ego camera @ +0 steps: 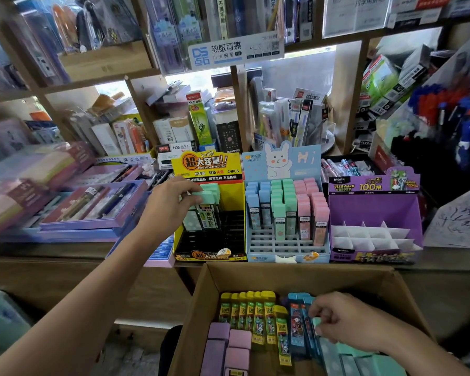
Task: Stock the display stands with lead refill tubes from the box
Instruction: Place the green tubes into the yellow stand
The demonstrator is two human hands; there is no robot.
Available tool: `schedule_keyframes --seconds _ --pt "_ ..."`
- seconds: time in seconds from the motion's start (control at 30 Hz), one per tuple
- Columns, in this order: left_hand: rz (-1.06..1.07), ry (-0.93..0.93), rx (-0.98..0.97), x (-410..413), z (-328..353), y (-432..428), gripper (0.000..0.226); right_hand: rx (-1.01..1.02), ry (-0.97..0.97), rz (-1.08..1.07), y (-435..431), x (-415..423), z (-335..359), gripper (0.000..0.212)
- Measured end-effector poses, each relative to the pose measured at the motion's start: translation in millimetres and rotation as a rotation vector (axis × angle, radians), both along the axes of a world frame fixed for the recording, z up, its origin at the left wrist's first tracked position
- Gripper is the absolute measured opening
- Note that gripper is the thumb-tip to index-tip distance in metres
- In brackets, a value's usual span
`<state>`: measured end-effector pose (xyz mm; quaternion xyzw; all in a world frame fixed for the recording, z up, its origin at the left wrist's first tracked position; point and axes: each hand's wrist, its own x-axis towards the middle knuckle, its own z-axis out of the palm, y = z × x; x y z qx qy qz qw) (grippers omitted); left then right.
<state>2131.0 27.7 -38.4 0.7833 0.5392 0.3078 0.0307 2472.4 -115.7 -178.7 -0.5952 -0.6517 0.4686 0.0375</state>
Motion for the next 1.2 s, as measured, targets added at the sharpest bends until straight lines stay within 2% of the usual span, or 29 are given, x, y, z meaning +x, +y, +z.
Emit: schedule_keyframes --seconds 0.17,0.4,0.67,1.0,1.2 --pt "0.039 -0.102 -0.023 2 -4 0 0.016 0.002 -0.005 -0.004 0 -1 2 0.019" --pt "0.016 -0.006 -0.04 -2 3 2 0.013 -0.002 -0.022 -0.005 0 -2 4 0.021" --pt "0.017 -0.025 -0.052 -3 -1 1 0.019 -0.008 -0.022 -0.01 1 -1 2 0.022" --pt "0.0 0.034 0.059 -3 -16 2 0.007 -0.001 -0.021 -0.021 2 0 -4 0.017" --pt "-0.007 0.122 0.077 -1 -14 2 0.007 0.006 -0.036 -0.002 3 -1 -2 0.018"
